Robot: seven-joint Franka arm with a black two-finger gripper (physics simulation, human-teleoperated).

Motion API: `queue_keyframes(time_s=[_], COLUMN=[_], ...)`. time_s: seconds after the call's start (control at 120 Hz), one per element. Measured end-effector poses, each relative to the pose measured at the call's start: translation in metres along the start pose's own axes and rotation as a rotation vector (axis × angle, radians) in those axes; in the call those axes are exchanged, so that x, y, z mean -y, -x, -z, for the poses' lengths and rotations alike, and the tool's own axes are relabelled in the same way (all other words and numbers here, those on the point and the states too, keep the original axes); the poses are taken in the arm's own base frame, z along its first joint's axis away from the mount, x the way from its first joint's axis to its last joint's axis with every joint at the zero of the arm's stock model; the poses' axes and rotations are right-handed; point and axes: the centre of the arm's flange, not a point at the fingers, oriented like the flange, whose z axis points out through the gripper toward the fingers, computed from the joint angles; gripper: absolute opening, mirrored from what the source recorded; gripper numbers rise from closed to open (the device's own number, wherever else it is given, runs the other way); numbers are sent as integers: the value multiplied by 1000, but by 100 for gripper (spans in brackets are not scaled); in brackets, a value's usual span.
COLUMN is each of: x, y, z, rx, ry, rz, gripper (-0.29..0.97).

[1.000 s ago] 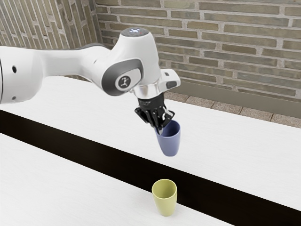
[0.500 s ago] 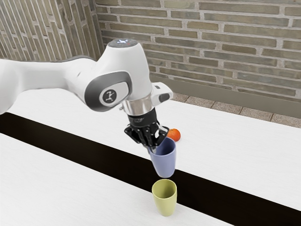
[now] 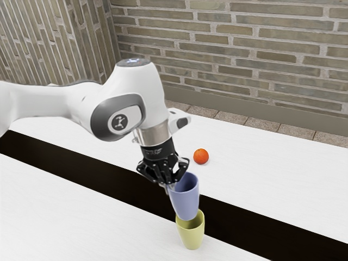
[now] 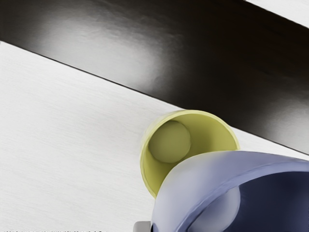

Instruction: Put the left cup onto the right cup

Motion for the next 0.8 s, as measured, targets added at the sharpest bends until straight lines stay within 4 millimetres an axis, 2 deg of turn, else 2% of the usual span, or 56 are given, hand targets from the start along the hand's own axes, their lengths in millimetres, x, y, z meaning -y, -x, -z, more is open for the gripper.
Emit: queue_keyframes(time_s=[0.125, 0.8], x=[-2, -4], y=[3, -10], z=[-4, -31], rx=[9, 14], ry=[4, 3], rz=[19, 73], gripper=[-11, -11])
